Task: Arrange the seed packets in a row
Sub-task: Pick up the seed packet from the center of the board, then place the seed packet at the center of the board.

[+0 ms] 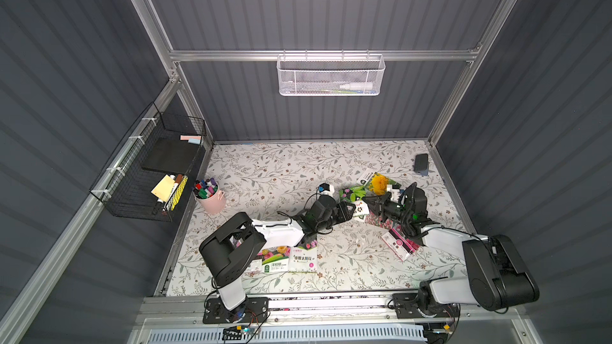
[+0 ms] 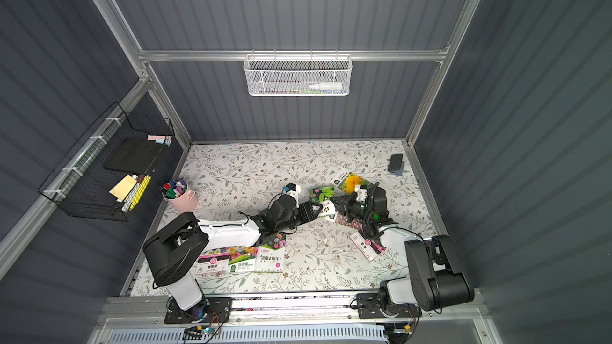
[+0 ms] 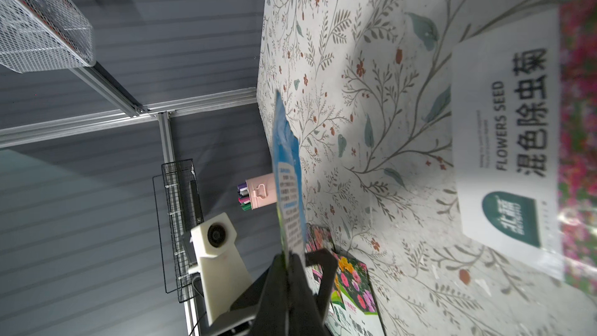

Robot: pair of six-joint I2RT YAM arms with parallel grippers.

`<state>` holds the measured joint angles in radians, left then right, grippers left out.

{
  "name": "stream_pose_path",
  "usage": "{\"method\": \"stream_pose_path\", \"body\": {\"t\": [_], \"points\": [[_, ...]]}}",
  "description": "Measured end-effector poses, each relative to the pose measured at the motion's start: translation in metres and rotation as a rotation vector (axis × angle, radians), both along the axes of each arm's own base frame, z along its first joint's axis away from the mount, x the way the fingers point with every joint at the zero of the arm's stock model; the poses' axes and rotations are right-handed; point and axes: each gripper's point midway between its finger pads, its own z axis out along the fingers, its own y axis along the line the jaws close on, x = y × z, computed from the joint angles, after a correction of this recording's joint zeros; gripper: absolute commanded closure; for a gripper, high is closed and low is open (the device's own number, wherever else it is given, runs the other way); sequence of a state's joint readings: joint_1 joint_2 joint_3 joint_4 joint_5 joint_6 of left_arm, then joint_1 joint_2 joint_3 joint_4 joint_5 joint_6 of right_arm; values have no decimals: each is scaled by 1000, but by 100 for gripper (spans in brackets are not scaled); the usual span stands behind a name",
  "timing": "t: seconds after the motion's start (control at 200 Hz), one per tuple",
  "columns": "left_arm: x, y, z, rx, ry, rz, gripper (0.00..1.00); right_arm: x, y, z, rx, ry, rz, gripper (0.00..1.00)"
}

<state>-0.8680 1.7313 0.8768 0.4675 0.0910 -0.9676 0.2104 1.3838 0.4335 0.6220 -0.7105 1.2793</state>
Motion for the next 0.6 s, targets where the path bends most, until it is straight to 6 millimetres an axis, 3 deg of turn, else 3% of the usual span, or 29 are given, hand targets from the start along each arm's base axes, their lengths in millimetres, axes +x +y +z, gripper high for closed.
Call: {"method": "stream_pose_path", "body": {"t": [0.11,0.21,0.395,0.6], "points": [[14,20,13,27,5,13,0,-7,1,-8,-30,4,23,100],[28,38,38,68,-35,25,1,-20,5,-16,-69,7,50,100],[29,63,81,167,-145,23,1,-53,35,-17,-167,-49,141,100],[29,84,77,257,-154,37,1,-94,53,-32,-302,-85,163,100]]}}
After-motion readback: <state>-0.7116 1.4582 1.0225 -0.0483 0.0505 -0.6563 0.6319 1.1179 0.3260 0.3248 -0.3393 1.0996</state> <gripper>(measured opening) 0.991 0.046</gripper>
